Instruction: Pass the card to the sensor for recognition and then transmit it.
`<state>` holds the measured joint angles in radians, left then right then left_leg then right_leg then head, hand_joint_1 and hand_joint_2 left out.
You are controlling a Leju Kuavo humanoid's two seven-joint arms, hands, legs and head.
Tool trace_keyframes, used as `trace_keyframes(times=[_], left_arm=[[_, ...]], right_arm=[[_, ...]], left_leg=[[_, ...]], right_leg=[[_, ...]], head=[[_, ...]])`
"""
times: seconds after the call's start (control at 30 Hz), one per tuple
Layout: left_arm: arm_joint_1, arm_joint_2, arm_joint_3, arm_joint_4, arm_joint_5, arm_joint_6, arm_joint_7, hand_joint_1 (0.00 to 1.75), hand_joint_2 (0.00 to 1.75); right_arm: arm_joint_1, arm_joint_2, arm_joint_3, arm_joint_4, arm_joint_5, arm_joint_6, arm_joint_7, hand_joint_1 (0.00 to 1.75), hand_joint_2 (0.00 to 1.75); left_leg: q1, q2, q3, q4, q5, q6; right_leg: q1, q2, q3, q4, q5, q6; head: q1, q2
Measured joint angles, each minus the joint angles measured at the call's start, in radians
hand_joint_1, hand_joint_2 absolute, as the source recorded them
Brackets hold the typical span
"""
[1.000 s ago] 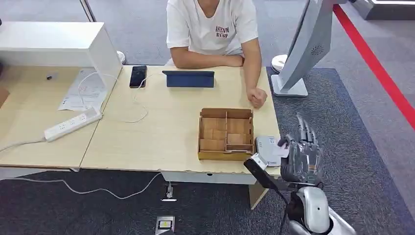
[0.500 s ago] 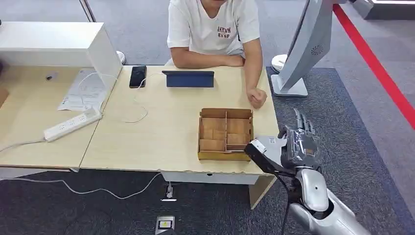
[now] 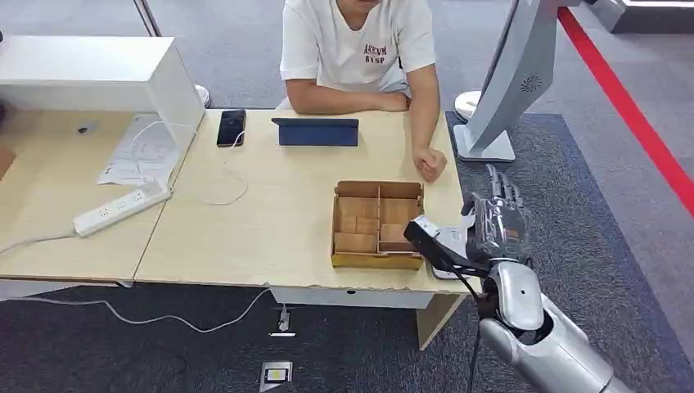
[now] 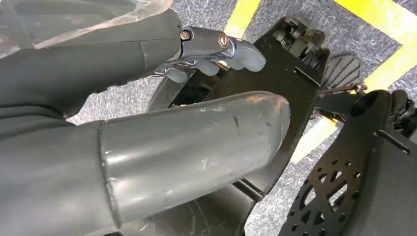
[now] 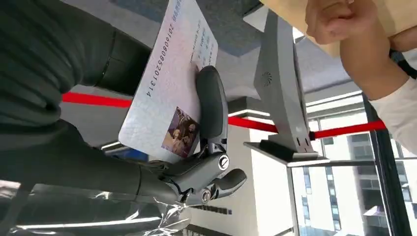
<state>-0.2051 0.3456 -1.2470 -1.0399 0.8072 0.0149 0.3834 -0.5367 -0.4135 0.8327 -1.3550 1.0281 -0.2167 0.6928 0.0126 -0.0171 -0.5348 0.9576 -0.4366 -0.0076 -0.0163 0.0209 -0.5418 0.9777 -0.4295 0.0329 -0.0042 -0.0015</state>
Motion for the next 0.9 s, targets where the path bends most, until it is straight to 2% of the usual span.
trace_keyframes(times=[0.57,0.9], left_arm=[[0.006,-0.002,0.002,0.006,-0.002,0.004,-0.001,0.0,0.0],[0.003,-0.011,0.012,0.019,-0.012,-0.014,0.001,0.0,0.0]], right_arm=[[0.003,0.024,0.047,0.074,-0.095,-0.023,0.0,1.75,1.75],[0.025,0.027,0.052,0.108,-0.094,0.022,0.0,1.75,1.75]], left_leg=[[0.0,0.0,0.0,0.0,0.0,0.0],[0.0,0.0,0.0,0.0,0.0,0.0]], right_leg=[[0.0,0.0,0.0,0.0,0.0,0.0],[0.0,0.0,0.0,0.0,0.0,0.0]], head=[[0.0,0.0],[0.0,0.0]])
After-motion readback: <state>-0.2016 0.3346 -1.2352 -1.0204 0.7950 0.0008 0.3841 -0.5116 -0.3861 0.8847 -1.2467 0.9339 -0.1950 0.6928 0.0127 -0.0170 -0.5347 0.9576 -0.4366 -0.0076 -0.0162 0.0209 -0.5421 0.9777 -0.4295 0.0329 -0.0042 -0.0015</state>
